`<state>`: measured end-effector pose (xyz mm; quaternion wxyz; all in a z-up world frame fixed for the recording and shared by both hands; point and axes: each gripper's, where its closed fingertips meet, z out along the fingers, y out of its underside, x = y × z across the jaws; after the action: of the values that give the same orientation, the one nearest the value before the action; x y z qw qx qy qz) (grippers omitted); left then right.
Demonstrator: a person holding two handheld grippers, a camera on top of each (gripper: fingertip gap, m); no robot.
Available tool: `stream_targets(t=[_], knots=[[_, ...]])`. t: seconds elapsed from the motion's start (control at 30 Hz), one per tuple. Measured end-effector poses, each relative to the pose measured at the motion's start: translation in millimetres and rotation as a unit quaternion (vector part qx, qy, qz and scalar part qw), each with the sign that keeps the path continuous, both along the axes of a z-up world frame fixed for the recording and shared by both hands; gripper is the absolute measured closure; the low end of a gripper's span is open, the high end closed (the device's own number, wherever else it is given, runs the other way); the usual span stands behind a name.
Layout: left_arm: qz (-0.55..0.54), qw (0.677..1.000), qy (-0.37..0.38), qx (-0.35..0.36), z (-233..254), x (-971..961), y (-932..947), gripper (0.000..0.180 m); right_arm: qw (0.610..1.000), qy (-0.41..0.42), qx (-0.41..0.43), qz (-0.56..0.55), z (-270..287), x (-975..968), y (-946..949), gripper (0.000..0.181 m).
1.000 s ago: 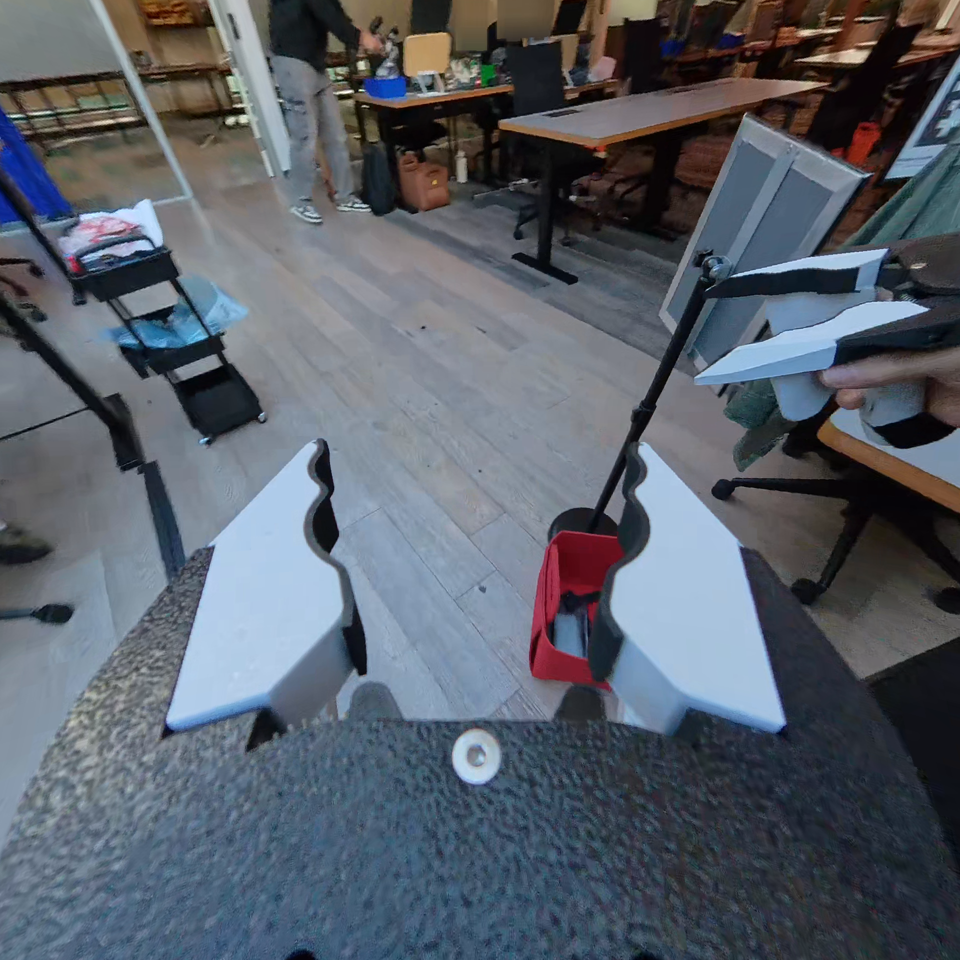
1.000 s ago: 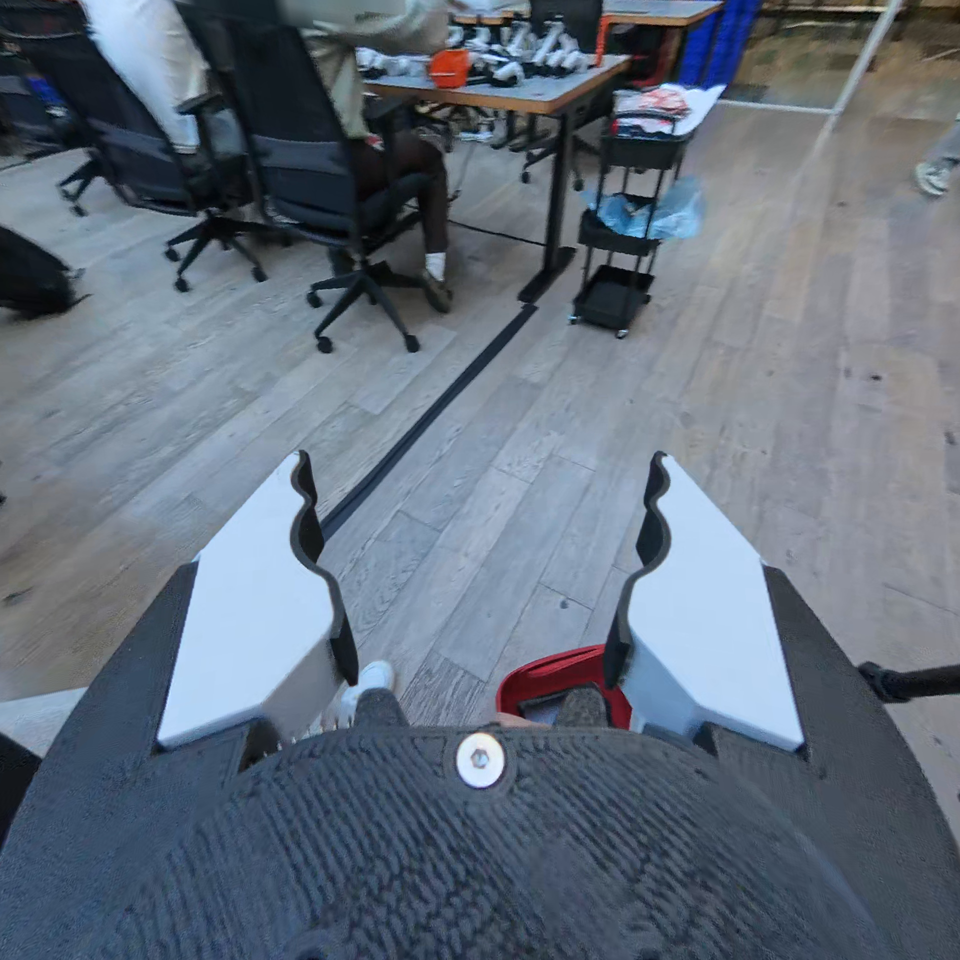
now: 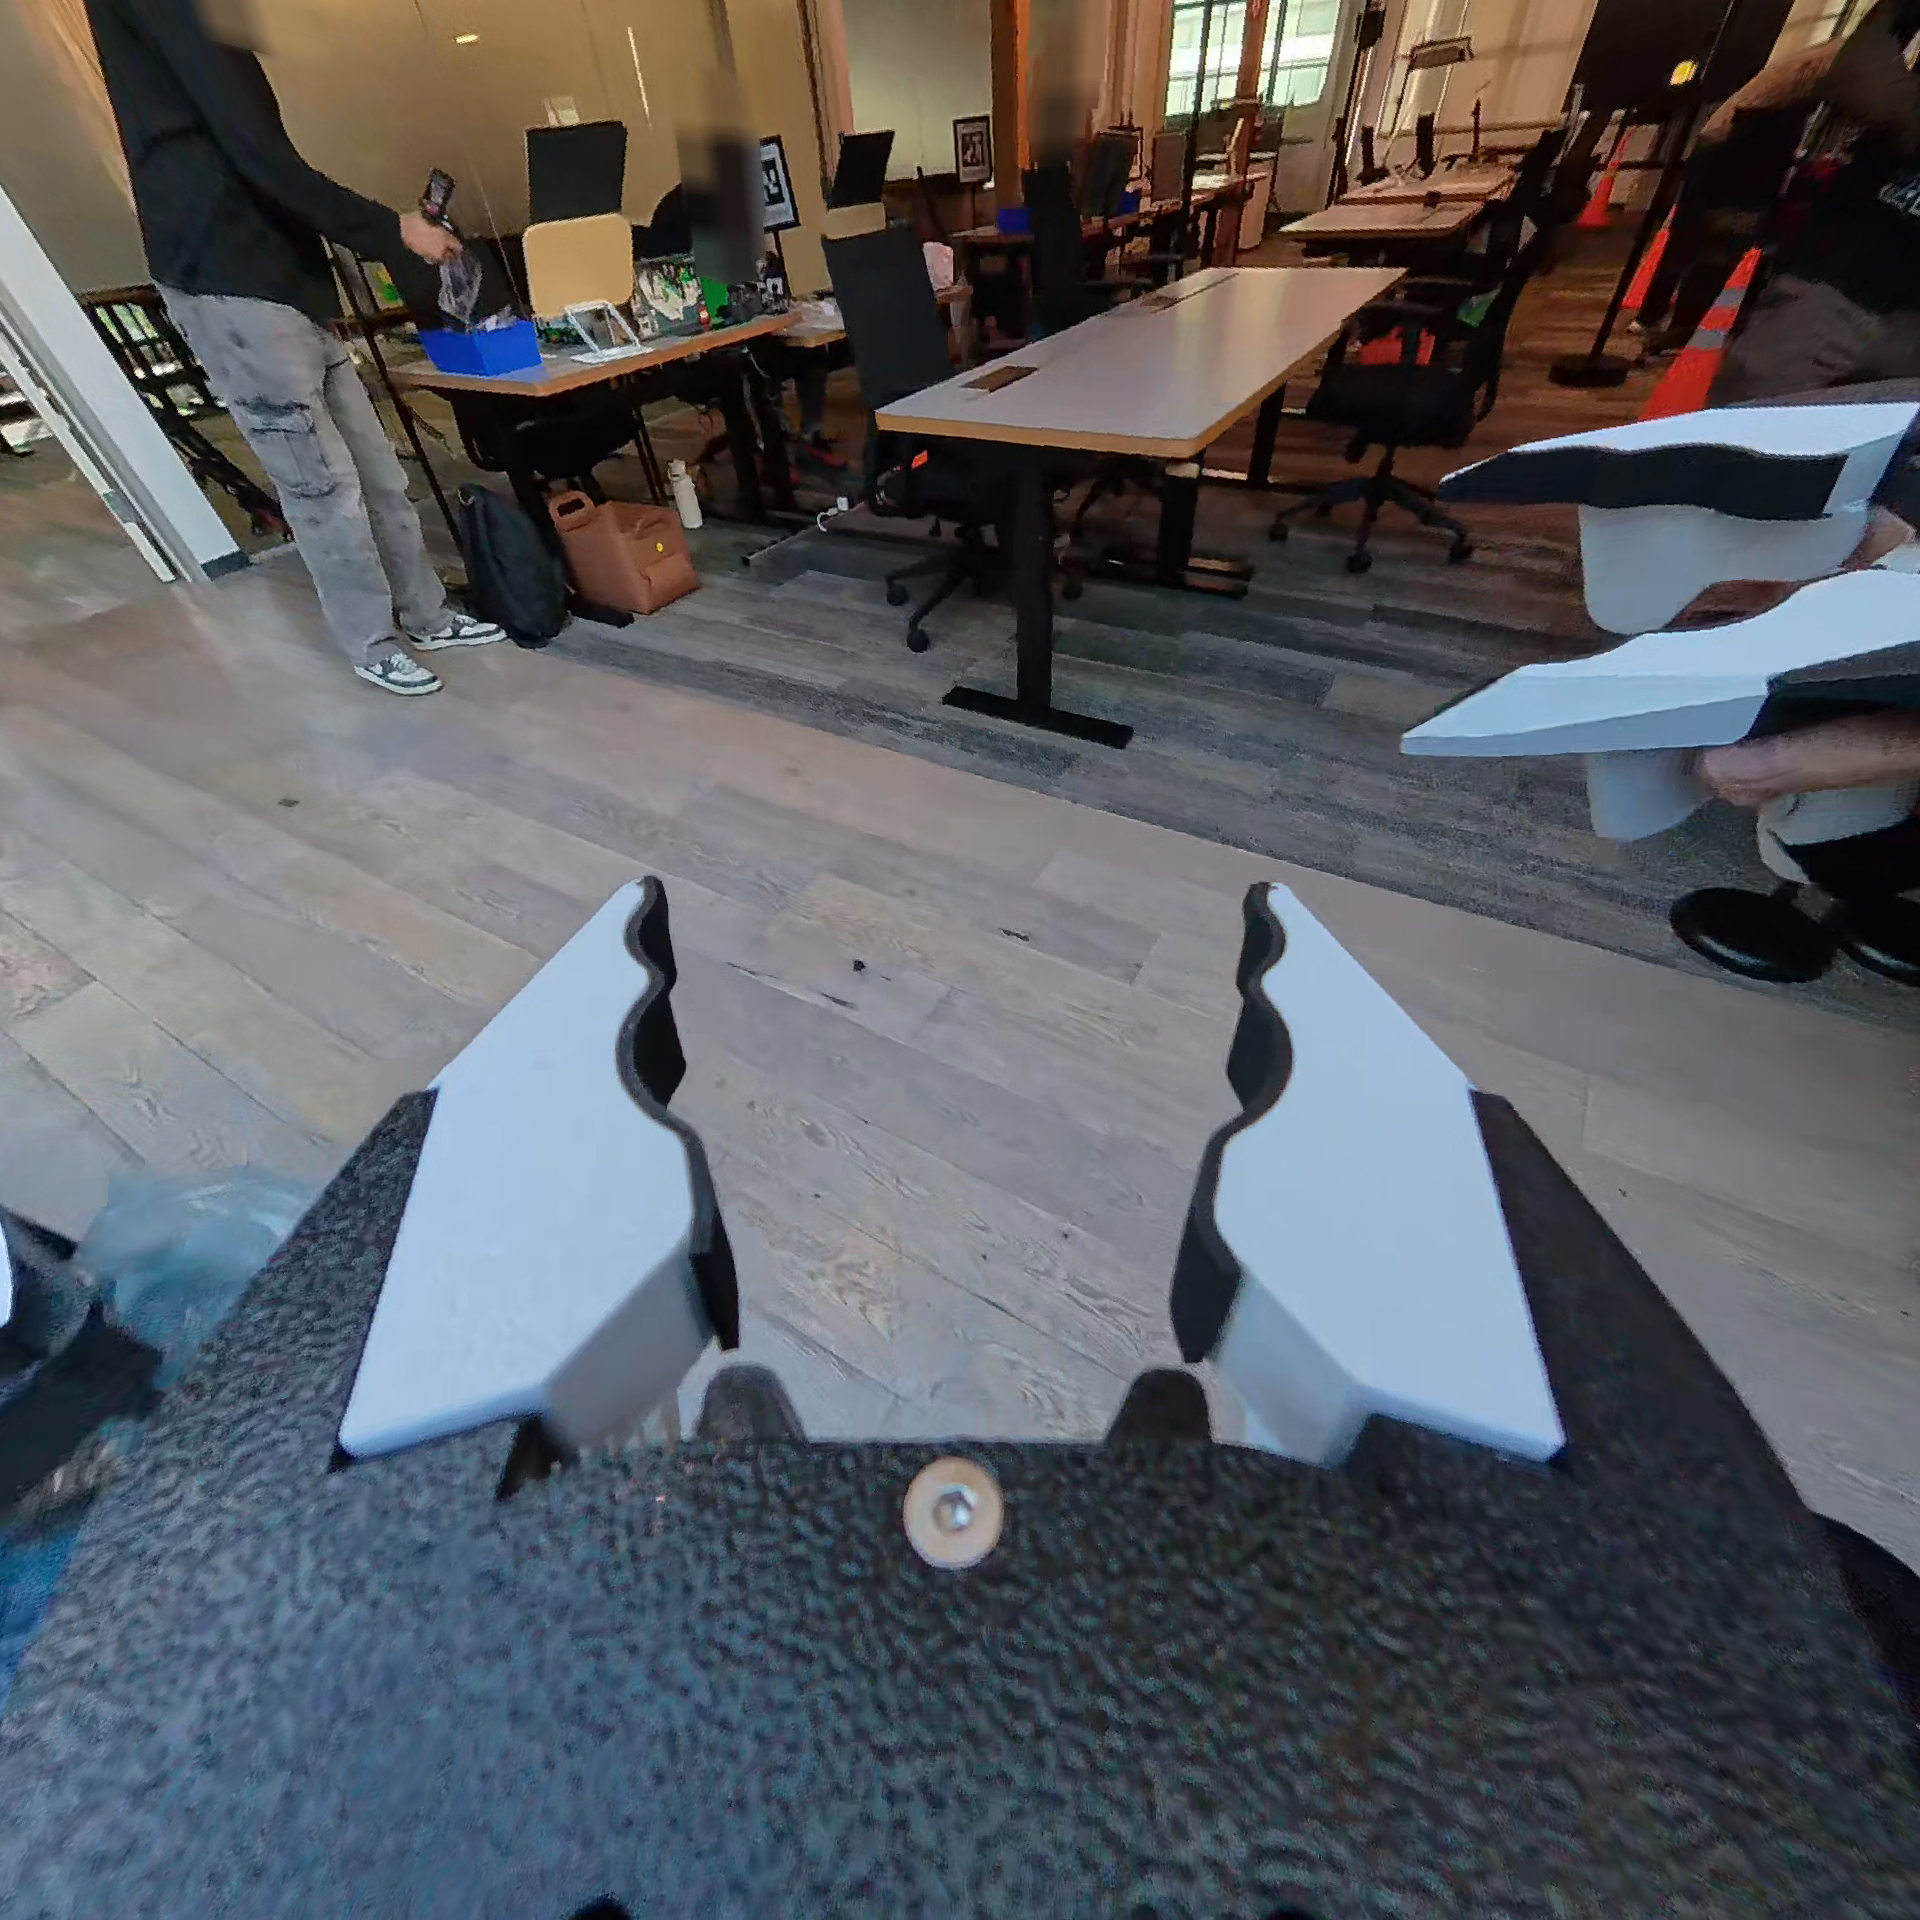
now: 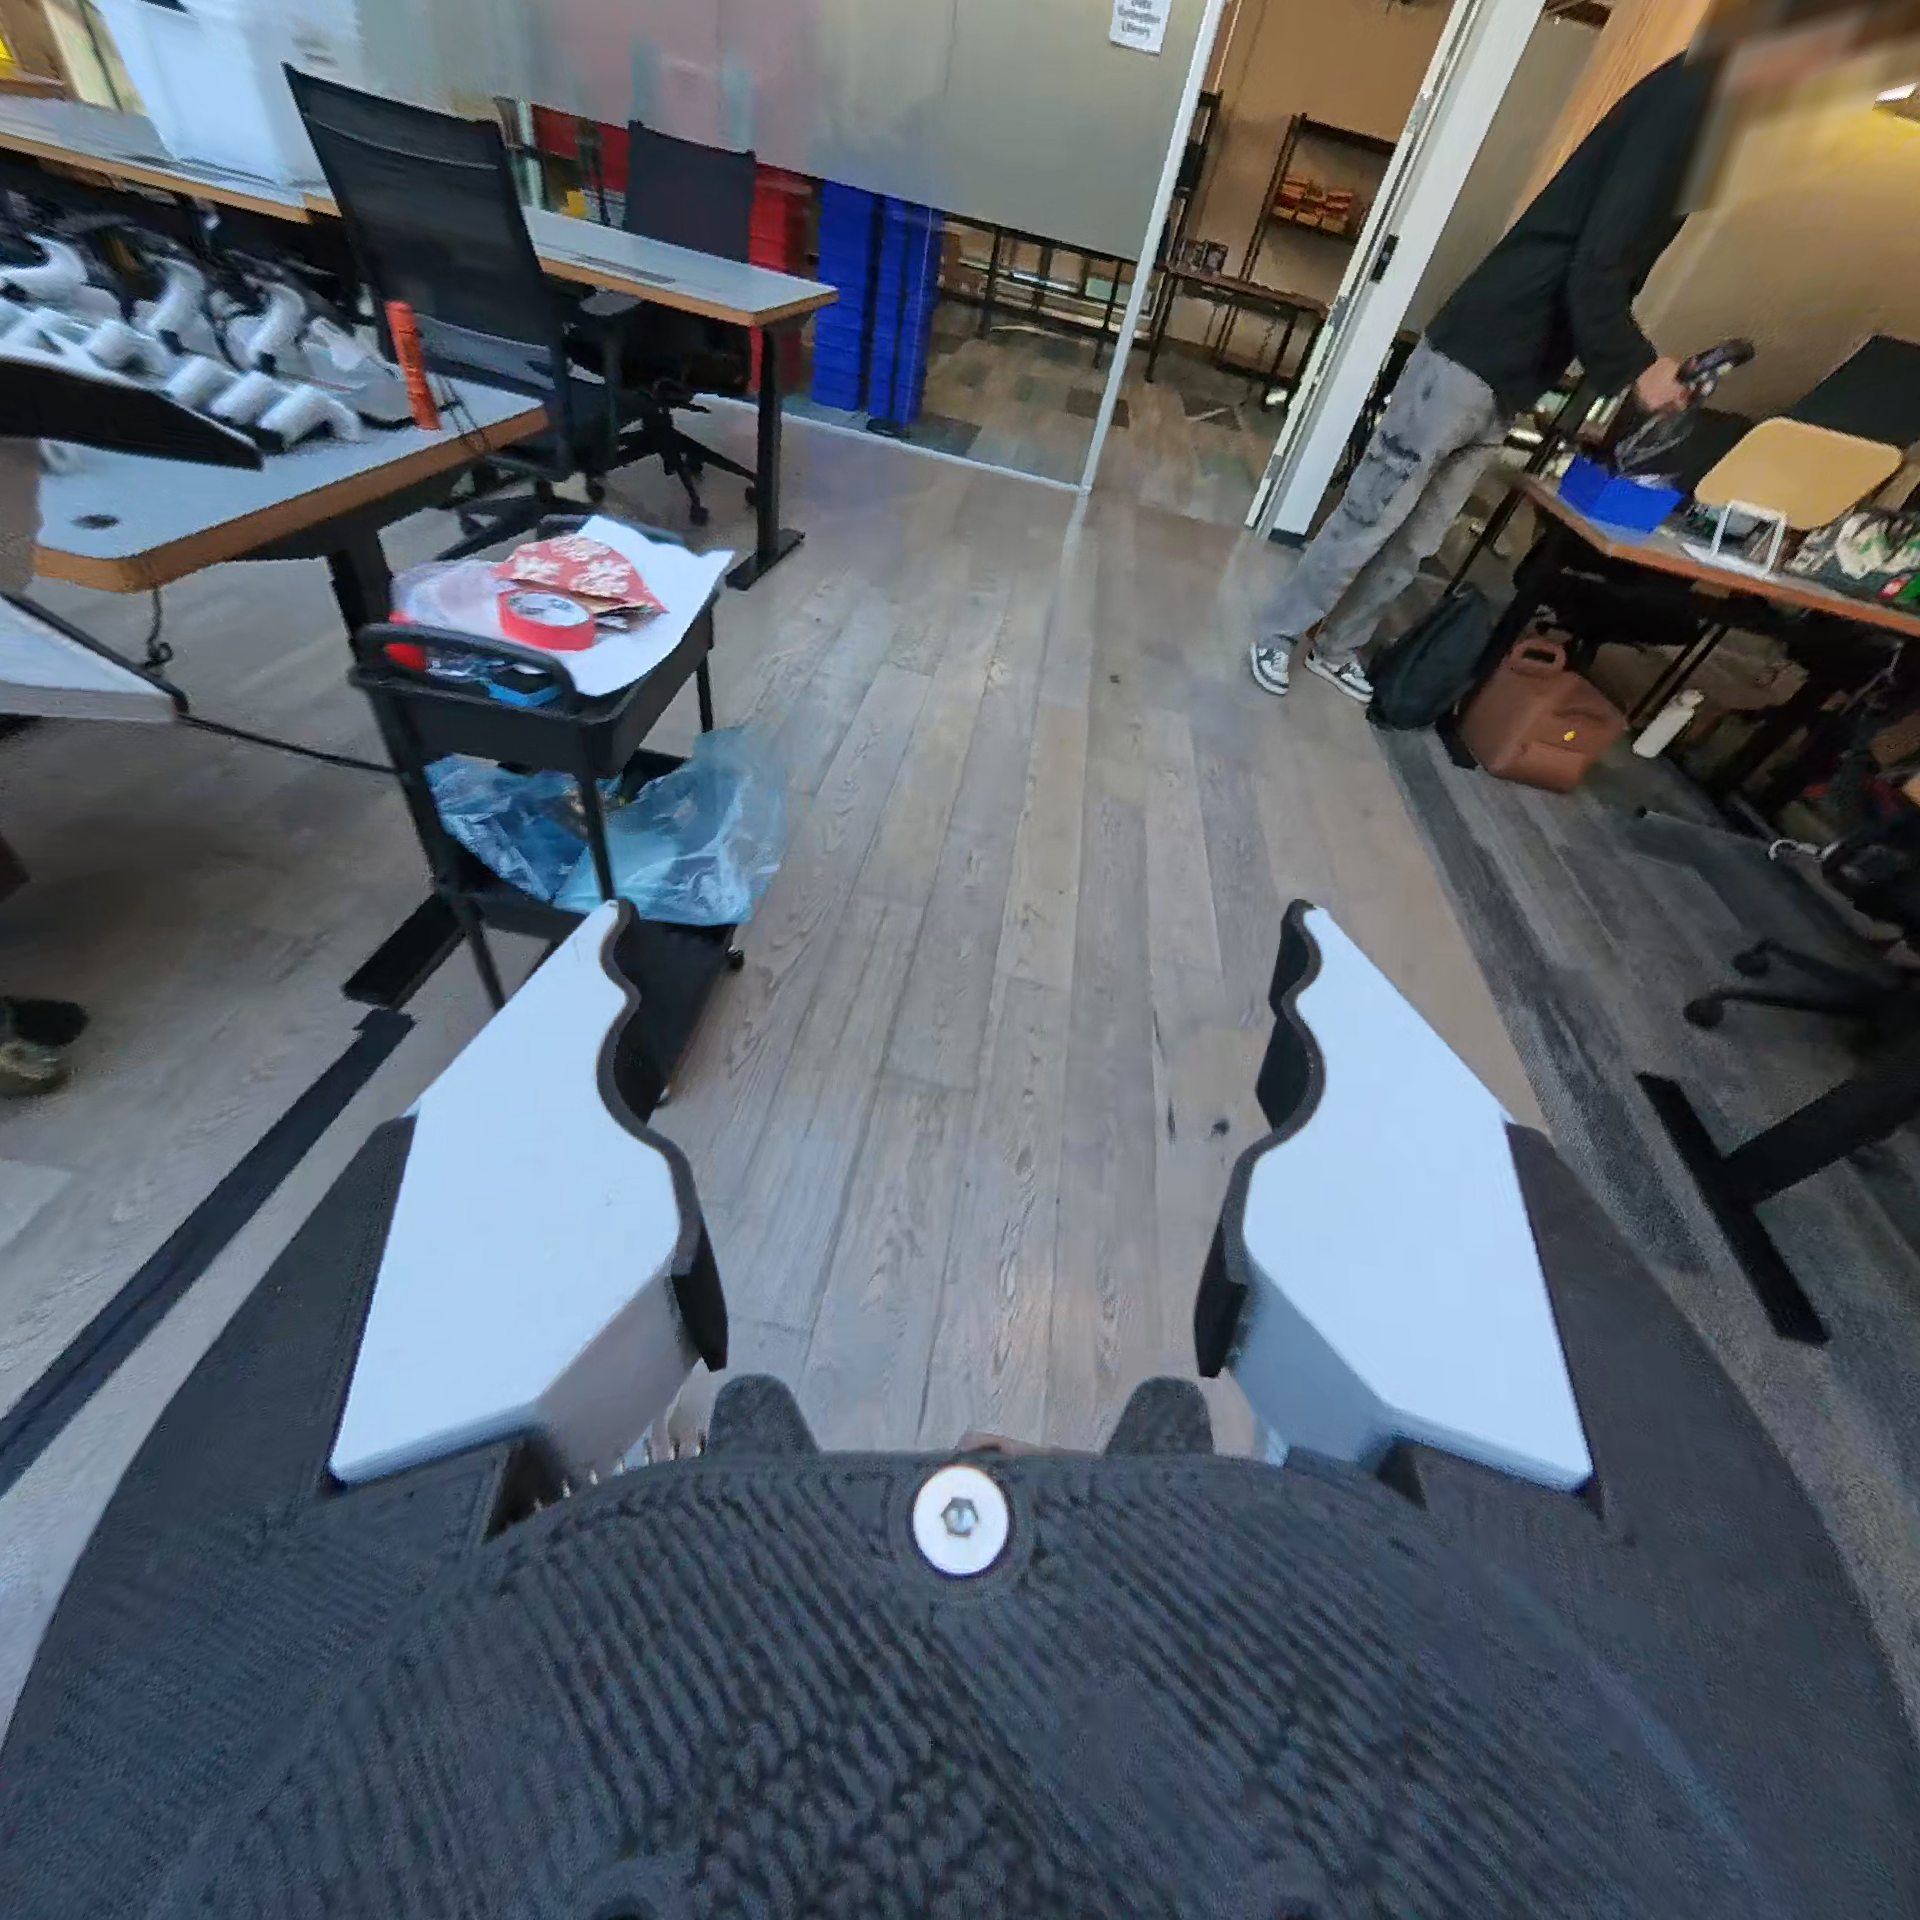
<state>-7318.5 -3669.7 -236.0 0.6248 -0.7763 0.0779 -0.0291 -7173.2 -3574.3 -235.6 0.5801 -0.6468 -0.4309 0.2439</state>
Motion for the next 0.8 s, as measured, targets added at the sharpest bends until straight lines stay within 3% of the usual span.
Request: stream_targets(t=[0.13,0.33,0.5,0.57,0.77,0.8], knots=[[-0.013,1.0,0.006,0.025,-6.9,-94.7,124.1,0.075,0.999,0.011,0.029,-0.027,12.4,-86.0,121.4,0.066],[-0.032,0.999,0.015,0.006,9.8,-240.5,300.2,0.078,0.995,0.01,0.014,-0.1,20.4,-187.3,302.8,0.071],[-0.002,1.0,-0.02,-0.016,14.3,-350.9,426.4,0.098,0.995,-0.021,-0.041,-0.092,-19.2,-268.6,414.0,0.087],[-0.001,0.999,-0.04,-0.025,4.1,-389.5,474.1,0.114,0.995,-0.01,-0.05,-0.084,-34.5,-312.8,461.7,0.103],[0.07,0.997,-0.041,0.008,-17.0,-548.4,611.8,0.169,1.0,-0.023,-0.016,-0.009,-57.0,-469.8,633.4,0.181],[0.09,0.995,-0.052,0.009,-17.5,-578.5,632.0,0.178,1.0,-0.022,-0.016,0.012,-56.7,-504.9,664.9,0.181]])
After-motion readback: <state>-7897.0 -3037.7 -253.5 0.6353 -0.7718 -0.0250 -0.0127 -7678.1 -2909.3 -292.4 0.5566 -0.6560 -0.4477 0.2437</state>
